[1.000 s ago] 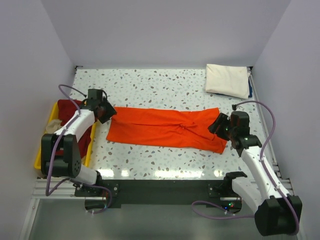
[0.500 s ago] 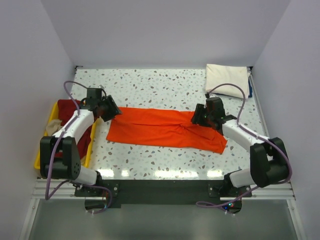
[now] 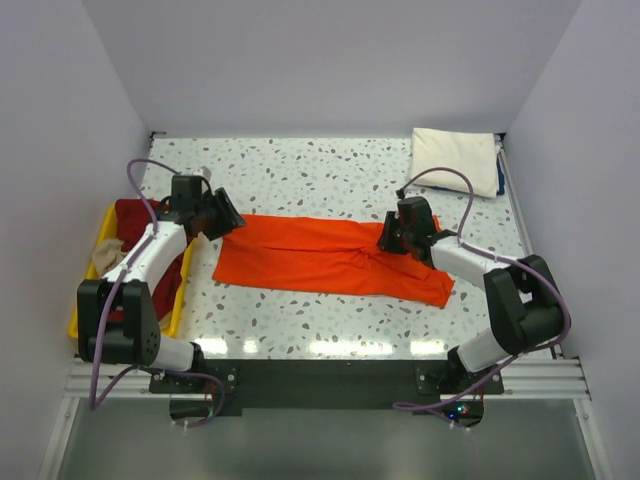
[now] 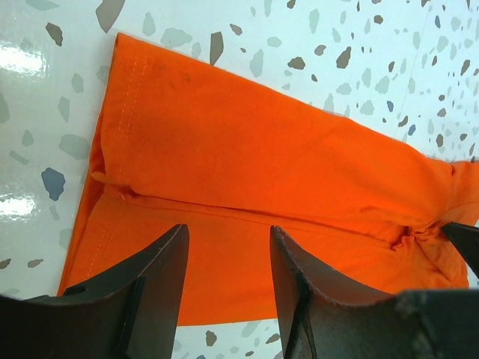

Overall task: Fold and stack the t-shirts
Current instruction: Fold the tshirt

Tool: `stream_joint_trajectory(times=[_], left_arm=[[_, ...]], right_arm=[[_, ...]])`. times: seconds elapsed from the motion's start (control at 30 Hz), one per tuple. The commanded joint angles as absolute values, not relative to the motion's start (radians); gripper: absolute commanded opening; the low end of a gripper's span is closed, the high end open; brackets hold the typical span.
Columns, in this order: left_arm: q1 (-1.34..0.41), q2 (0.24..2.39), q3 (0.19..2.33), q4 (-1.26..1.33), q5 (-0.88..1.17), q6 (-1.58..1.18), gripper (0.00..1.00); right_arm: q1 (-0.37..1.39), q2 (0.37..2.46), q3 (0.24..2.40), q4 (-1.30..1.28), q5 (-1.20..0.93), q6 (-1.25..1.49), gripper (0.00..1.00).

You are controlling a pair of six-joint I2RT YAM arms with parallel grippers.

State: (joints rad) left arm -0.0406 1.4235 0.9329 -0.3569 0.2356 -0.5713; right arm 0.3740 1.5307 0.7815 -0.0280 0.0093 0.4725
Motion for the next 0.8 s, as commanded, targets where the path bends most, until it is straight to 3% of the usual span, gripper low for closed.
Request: stream_joint_trajectory(times=[0.0,0.13,0.23,0.67,0.77], left_arm=[[-0.043,1.393,0.919,-0.313,0.256,-0.538,0.52],[-0.043,1.396,0.917,-0.31,0.259,-0.537,0.51],[-0.043,1.396,0.916,-0.311,0.261,-0.535,0.51],[-0.049,1.399,0.908,-0.31,0.273,-0.534,0.5],[-0.051,1.399,0.908,-0.31,0.273,-0.534,0.5]], right_arm=[[0.397,1.5,0.793,0.029,0.029,0.48,0.26],[0.413,1.474,0.766,0.023,0.012,0.497,0.09],[0.426,1.444,0.744,0.015,0.008,0.52,0.05],[0.57,1.382,0.684,0.012,0.051,0.6,0.04],[0.597,1.374,0.677,0.012,0.075,0.606,0.09]])
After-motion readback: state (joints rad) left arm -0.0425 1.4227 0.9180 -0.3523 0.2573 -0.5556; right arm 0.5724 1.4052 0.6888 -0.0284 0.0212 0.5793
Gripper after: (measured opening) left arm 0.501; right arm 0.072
